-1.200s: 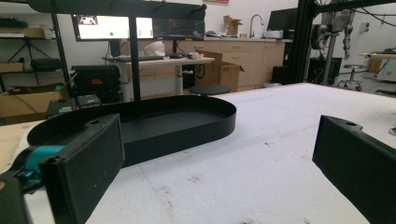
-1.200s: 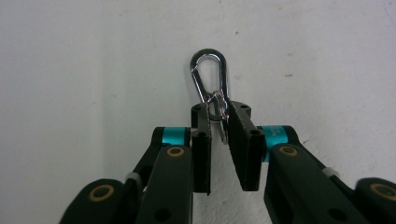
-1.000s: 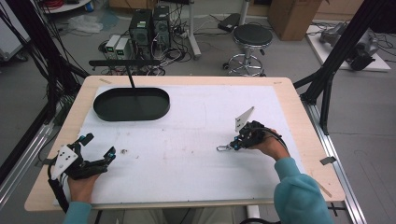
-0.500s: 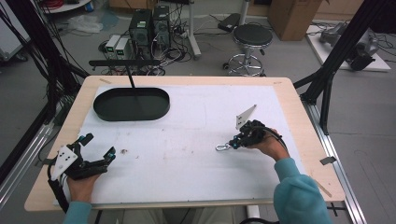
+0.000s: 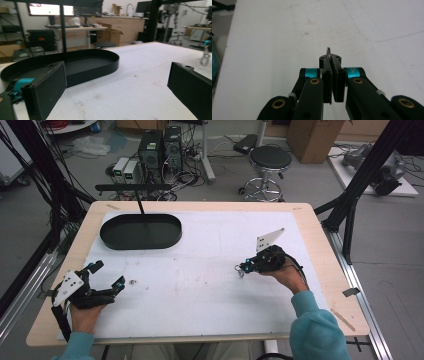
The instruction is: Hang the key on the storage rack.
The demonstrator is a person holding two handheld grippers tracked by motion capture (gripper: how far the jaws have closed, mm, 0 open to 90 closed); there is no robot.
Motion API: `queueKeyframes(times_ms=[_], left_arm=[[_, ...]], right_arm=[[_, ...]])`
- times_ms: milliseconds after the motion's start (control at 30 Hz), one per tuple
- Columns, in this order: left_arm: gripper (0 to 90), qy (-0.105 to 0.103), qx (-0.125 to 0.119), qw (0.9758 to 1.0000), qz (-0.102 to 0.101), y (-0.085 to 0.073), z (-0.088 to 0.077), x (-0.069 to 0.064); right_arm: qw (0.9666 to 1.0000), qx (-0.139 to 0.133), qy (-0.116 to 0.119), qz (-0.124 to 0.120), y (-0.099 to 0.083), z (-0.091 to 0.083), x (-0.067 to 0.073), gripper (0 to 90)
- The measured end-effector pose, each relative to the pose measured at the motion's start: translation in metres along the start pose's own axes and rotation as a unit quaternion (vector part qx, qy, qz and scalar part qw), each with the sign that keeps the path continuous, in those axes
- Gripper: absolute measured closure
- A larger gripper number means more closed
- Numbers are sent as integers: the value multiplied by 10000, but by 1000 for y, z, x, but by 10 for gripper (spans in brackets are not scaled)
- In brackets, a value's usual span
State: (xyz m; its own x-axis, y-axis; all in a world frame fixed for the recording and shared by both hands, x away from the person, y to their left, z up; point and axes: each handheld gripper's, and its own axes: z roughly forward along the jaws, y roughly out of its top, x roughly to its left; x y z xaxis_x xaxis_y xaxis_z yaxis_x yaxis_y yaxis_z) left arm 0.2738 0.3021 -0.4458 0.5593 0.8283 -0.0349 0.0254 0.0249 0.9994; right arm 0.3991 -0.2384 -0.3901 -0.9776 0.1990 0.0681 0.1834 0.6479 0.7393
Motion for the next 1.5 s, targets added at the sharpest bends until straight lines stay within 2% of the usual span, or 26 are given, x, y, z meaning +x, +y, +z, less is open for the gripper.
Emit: queueKeyframes(times_ms=[200,333,500,567,800,933,1000,1067,1233,1367,1500], left_arm=[[26,-435,289,9986,-19,14,10,2],[26,-739,520,9957,194,27,19,3],[26,-1128,657,9912,209,44,32,5],[26,-1333,773,9878,232,51,38,5],[26,-1617,1012,9809,375,69,57,2],[26,-1897,1148,9744,374,76,69,-3],[26,-2040,1243,9701,430,79,75,-6],[26,-2212,1243,9661,485,82,79,-9],[26,-2448,1178,9614,443,90,88,-12],[26,-2572,1223,9571,537,97,96,-17],[26,-2773,1259,9508,575,104,105,-25]], right_arm=[[9976,-683,54,4,6,-5,4,891],[9950,-993,76,-57,13,-7,7,891],[9926,-1195,124,-176,21,-3,10,891],[9919,-1244,137,-206,24,-1,11,891],[9871,-1564,223,-250,30,6,15,891],[9840,-1735,289,-290,36,8,19,890],[9826,-1805,284,-321,39,9,20,891],[9815,-1858,264,-368,43,11,21,890],[9793,-1942,328,-469,53,17,24,890],[9783,-1976,358,-516,62,20,26,891],[9764,-2051,412,-543,69,21,27,891]])
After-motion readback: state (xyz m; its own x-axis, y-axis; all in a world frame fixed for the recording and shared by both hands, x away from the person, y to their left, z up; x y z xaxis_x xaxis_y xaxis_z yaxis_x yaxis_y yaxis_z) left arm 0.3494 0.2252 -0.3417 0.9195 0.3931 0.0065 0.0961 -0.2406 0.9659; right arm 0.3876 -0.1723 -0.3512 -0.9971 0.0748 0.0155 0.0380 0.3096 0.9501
